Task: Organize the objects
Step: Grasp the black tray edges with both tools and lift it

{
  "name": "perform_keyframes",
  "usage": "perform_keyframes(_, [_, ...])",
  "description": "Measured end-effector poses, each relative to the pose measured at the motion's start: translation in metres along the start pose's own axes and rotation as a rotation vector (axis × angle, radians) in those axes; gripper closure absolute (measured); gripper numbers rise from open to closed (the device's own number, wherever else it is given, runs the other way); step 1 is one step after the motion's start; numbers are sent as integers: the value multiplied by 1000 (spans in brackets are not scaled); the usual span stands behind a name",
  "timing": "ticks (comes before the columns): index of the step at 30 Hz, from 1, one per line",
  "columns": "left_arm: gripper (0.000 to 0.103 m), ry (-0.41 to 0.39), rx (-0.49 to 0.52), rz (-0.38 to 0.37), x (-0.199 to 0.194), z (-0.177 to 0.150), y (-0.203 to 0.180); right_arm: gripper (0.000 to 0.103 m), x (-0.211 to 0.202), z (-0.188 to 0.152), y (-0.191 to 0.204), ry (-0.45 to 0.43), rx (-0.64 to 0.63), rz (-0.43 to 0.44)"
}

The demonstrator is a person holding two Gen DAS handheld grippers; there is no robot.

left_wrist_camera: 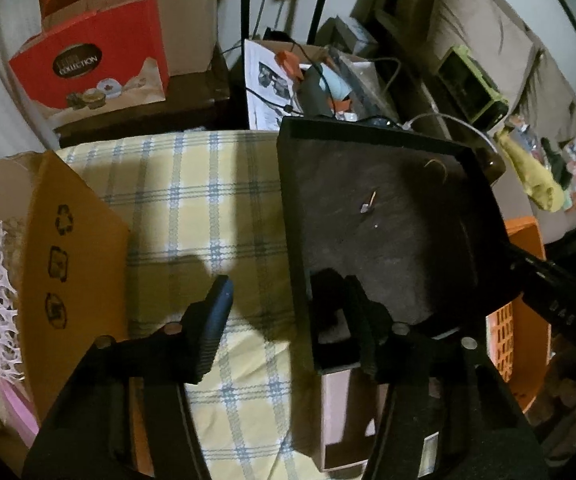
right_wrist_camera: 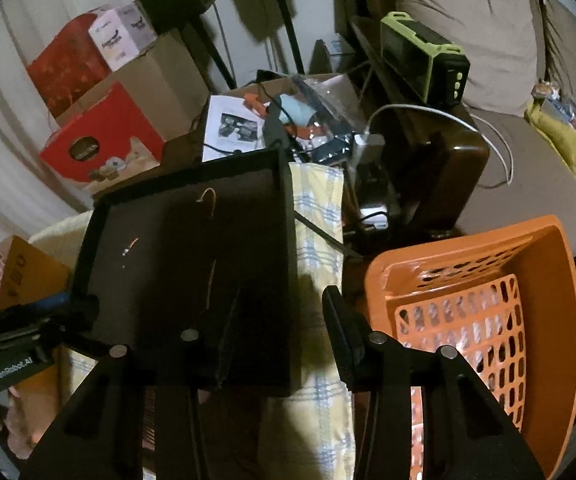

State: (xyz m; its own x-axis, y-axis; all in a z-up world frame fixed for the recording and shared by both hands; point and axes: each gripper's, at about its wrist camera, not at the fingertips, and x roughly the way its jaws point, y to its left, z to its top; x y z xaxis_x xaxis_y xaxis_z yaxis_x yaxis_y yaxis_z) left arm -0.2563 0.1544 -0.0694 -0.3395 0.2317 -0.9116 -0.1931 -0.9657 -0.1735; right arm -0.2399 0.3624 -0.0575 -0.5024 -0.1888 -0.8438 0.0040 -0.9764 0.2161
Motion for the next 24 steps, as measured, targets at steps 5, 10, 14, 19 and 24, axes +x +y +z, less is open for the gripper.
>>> perform_keyframes(5, [81,8,23,-33,-2,1,-9,75,0,1,4,7,-1,23])
perform_keyframes(10, [81,4,33,-19,-5,-1,-12,80,-7,-1,6,-8,-2,9])
perform_keyframes(14, [81,-30,34,-33,-21,-4,-11,81,-21,-5,11,-39,-22,10])
perform_keyframes(19, [81,-71,33,-37,-45,-7,-8,81,-44,-11,23,-83,-43,6])
perform_keyframes(24, [81,-130,42,-52,-81,-17,-2,81,-74,-15,38,-141,-60,27])
